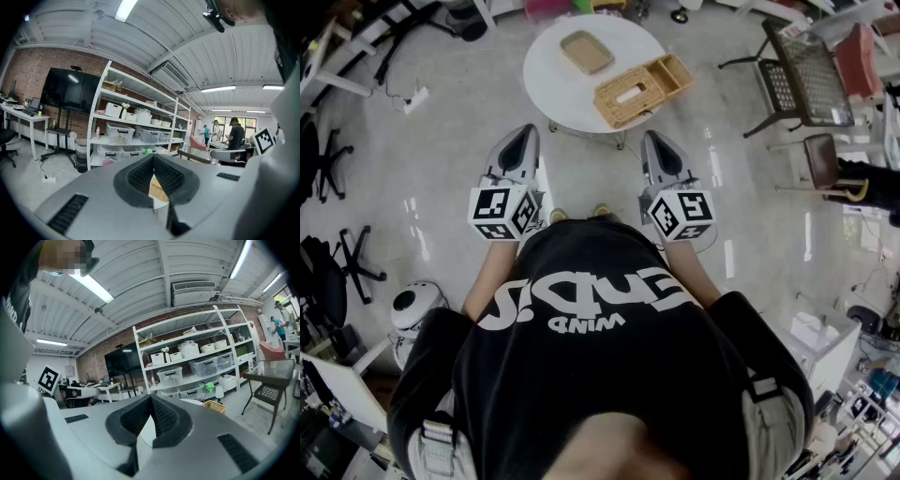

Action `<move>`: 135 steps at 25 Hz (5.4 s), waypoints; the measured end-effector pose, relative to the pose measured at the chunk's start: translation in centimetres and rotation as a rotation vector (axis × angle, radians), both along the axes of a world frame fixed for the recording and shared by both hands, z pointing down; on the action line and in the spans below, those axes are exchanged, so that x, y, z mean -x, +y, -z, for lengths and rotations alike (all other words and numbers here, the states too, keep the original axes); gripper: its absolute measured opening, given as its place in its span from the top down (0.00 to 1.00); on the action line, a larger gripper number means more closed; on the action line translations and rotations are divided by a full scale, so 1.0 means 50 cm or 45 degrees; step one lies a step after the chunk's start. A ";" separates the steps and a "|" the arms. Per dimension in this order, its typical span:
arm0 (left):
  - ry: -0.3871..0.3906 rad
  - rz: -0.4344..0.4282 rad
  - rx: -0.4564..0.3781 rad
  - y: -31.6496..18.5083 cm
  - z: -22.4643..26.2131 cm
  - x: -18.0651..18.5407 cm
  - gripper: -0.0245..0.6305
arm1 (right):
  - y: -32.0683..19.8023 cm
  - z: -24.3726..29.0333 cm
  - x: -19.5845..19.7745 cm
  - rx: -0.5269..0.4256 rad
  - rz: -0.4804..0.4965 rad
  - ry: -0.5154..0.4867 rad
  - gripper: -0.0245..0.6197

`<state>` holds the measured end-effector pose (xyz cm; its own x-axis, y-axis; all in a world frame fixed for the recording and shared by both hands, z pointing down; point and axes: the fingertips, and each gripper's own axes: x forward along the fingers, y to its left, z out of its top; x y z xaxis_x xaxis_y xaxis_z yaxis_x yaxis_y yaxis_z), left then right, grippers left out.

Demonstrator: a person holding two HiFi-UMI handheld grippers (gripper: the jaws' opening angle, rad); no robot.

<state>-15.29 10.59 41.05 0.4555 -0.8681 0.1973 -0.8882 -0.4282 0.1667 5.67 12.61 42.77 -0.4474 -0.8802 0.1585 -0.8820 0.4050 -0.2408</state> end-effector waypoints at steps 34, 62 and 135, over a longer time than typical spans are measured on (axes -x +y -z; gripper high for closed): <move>0.078 -0.046 0.058 -0.262 -0.041 -0.063 0.96 | -0.252 -0.039 -0.030 0.034 0.057 -0.028 0.96; 0.105 -0.083 0.185 -0.523 -0.071 -0.120 0.81 | -0.516 -0.016 -0.039 0.046 0.062 -0.033 0.96; 0.133 0.085 1.029 -0.589 -0.583 -0.131 0.76 | -0.555 -0.135 -0.149 0.241 -0.022 0.007 0.96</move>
<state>-8.72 -18.84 70.21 0.4587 -0.5019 0.7333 -0.8704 -0.0875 0.4845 13.11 -15.15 49.52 -0.4309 -0.8421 0.3243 -0.8902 0.3375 -0.3061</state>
